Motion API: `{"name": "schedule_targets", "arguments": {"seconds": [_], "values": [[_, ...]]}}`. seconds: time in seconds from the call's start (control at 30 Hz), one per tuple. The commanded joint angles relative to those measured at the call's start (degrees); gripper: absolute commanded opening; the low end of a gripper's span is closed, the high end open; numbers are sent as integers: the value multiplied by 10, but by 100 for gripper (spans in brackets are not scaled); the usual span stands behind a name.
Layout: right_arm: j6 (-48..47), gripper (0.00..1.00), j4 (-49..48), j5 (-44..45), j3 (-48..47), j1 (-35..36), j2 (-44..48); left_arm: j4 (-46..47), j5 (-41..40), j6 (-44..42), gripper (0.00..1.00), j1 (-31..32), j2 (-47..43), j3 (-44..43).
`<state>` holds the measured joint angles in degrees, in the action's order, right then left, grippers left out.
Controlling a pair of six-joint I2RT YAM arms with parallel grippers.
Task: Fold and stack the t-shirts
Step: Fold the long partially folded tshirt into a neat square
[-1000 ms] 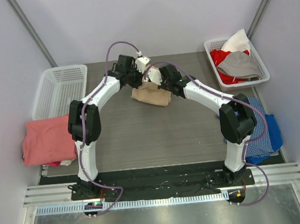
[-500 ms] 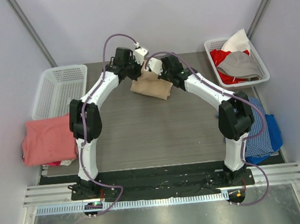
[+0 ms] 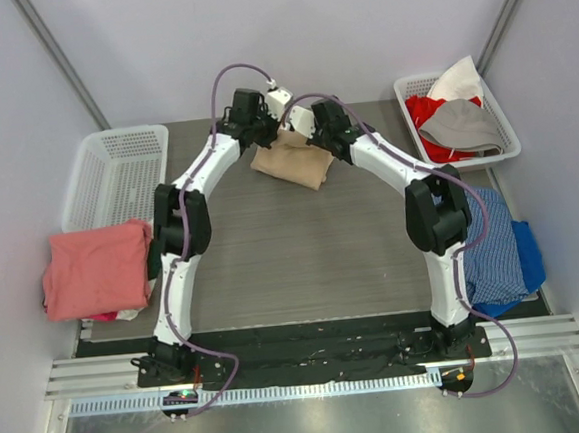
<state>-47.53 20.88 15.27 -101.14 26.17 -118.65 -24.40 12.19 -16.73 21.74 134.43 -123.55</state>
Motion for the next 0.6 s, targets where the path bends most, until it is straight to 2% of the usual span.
{"name": "schedule_targets", "arguments": {"seconds": [0.0, 0.17, 0.57], "values": [[-12, 1, -16, 10, -50, -16, -18, 60, -42, -13, 6, -9, 22, -47], [-20, 1, -17, 12, -85, -27, -47, 78, -64, -15, 8, -8, 74, -106], [-43, 1, -96, 35, -100, -45, -110, 200, -112, -44, 10, -9, 133, -120]]}}
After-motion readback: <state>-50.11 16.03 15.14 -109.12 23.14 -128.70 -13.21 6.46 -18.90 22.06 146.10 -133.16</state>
